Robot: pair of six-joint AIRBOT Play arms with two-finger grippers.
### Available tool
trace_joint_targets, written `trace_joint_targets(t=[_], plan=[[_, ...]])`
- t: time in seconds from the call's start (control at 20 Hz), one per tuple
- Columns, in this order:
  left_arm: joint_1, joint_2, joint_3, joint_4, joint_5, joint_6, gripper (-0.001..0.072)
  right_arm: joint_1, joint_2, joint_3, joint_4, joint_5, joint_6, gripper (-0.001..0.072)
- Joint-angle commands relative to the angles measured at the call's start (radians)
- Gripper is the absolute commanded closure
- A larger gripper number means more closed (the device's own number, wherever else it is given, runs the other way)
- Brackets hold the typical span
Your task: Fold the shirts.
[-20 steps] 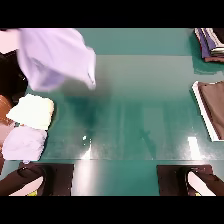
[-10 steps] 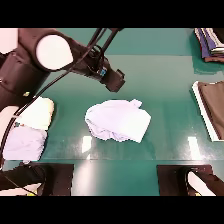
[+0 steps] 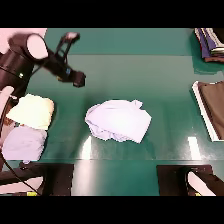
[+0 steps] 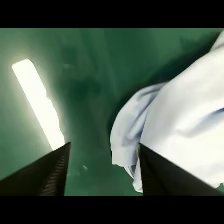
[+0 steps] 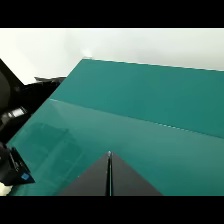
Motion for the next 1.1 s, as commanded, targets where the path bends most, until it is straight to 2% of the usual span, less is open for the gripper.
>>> trace_joint_targets(t=[0.0,0.15,0.3,0.6,0.65,0.7,0.75,0.95,1.05], plan=[[0.092,-0.01,-0.274,-0.204,0.174,0.056,0.021,0.0,-0.01,0.0,0.004,0.003,0.0,0.0693],[0.091,-0.042,-0.403,-0.343,0.283,0.138,0.021,0.0,-0.031,0.0,0.004,0.026,0.002,0.0694],[0.091,-0.093,-0.438,-0.445,0.294,0.214,0.0209,0.003,-0.051,0.0,0.011,0.047,0.002,0.0694],[0.091,-0.127,-0.439,-0.487,0.301,0.214,0.0213,0.002,-0.054,0.0,0.009,0.047,0.002,0.0694],[0.091,-0.127,-0.439,-0.487,0.302,0.214,0.0353,0.002,-0.054,0.0,0.008,0.051,0.002,0.0693],[0.091,-0.127,-0.439,-0.488,0.303,0.214,0.0573,0.002,-0.054,-0.001,-0.001,0.059,0.002,0.0693],[0.091,-0.126,-0.439,-0.488,0.303,0.214,0.068,0.002,-0.058,0.0,-0.011,0.075,0.003,0.0693],[0.119,-0.092,-0.328,-0.436,0.255,0.212,0.0683,0.002,-0.103,-0.024,-0.133,0.243,0.113,0.0694],[0.15,-0.04,-0.232,-0.391,0.253,0.204,0.0683,0.002,-0.107,-0.151,-0.13,0.272,0.117,0.0693]])
